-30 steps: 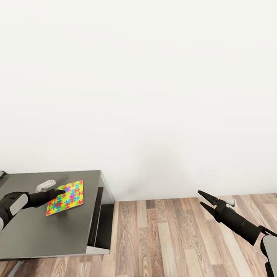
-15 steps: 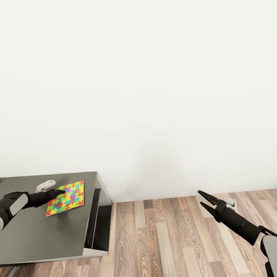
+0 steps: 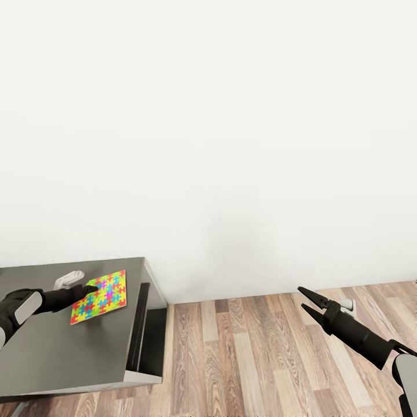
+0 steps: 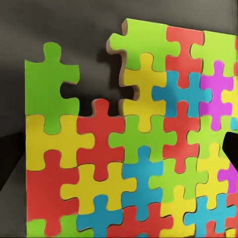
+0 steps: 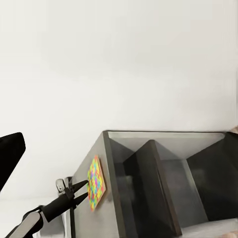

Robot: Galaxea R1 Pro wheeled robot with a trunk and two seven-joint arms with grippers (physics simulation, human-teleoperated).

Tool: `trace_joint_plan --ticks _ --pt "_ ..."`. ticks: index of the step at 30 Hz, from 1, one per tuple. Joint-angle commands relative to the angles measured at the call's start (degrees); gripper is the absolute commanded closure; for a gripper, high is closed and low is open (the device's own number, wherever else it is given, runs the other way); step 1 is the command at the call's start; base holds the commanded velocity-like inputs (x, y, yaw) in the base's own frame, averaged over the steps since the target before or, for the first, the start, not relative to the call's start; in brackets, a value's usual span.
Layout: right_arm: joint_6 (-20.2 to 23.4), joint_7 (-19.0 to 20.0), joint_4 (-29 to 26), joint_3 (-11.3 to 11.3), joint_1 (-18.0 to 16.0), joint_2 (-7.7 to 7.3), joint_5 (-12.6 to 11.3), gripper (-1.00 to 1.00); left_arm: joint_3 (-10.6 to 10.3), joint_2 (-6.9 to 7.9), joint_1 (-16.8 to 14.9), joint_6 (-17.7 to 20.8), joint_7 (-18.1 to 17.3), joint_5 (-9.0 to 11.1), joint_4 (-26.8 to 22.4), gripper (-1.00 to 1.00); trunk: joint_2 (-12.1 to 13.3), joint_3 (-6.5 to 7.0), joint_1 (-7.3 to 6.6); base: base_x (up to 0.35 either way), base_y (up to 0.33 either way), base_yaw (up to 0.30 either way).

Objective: Put all the toys in the child's room - the three board games (two on the bed and one on the table), the two jigsaw puzzles on the table, and the tennis ball on the table - inside the toy box on the table in the child's room.

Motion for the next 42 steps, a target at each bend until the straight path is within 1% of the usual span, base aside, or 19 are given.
trace_joint_plan --ticks 1,42 --pt "0.3 0.5 0.0 -0.1 -0.1 0.01 0.5 -1.00 -0.2 0.05 0.0 0.2 -0.1 0.2 0.0 -1.00 -0.1 -0.07 0.02 -0.067 0.000 -0.098" --pt "0.3 0.5 0.0 -0.1 -0.1 -0.03 0.4 -1.00 -0.2 0.05 0.0 0.2 -0.1 0.2 0.0 -1.00 -0.1 -0.02 0.02 -0.003 0.000 -0.005"
